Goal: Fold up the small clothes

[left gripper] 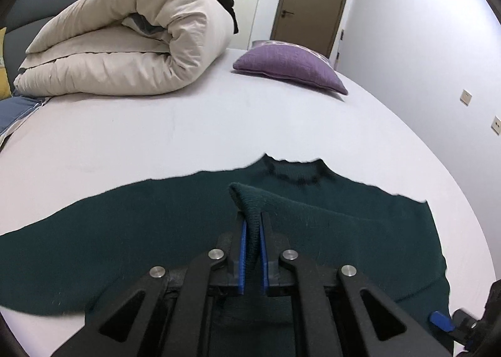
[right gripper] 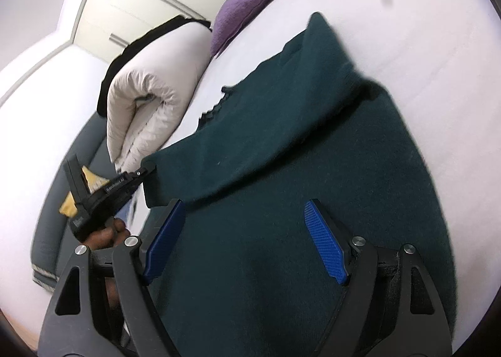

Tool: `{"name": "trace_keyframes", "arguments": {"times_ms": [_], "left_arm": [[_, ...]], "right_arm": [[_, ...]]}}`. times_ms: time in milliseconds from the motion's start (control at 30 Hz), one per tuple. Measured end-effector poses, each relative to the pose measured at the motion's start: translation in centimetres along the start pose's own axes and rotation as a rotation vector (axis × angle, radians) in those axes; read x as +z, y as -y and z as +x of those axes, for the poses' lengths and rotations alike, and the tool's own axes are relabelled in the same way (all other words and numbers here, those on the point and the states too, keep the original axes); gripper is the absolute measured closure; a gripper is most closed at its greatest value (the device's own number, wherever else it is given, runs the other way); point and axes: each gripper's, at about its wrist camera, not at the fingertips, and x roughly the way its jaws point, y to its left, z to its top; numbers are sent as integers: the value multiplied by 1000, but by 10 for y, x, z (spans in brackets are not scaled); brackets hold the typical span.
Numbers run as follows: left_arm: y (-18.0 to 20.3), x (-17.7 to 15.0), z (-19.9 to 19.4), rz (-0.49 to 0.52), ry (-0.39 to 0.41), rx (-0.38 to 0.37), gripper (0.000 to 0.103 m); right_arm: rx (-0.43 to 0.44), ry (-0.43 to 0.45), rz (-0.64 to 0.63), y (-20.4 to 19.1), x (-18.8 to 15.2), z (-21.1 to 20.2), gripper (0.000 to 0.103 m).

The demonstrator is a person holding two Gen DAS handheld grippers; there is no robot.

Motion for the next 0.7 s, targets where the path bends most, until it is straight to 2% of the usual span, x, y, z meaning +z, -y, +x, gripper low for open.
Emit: {"name": "trace_keyframes", "arguments": {"times_ms": [133, 233, 300, 367, 400, 433, 467, 500, 567, 700], "left_arm": [[-14, -10, 35, -41, -68, 9, 95], [-21, -28, 42, -66, -93, 6, 95], [-23, -33, 38, -71, -85, 0, 95], [-25, -35, 33, -87, -75, -10, 95], [-26, -35, 31, -98, -67, -18, 95], [-27, -36, 29, -101, -65, -21, 95], [-26, -37, 28, -104, -66, -24, 95], [-25, -39, 27, -105, -63, -23, 95], [-23, -42, 23, -112, -59, -29, 95], [-23, -40, 16, -144, -73, -73, 95]], "right_arm": [[23, 16, 124, 14, 31, 10, 24], [-4, 0, 179, 23, 51, 27, 24], [-7, 39, 191, 25, 61, 25, 25], [-16, 120, 223, 33, 68, 13, 27], [-24, 148, 252, 40, 70, 8, 36], [-10, 162, 299, 50, 69, 4, 42], [11, 166, 348, 62, 68, 2, 53], [24, 169, 369, 69, 65, 0, 60], [35, 173, 354, 72, 62, -2, 62], [2, 138, 313, 61, 62, -5, 57]]}}
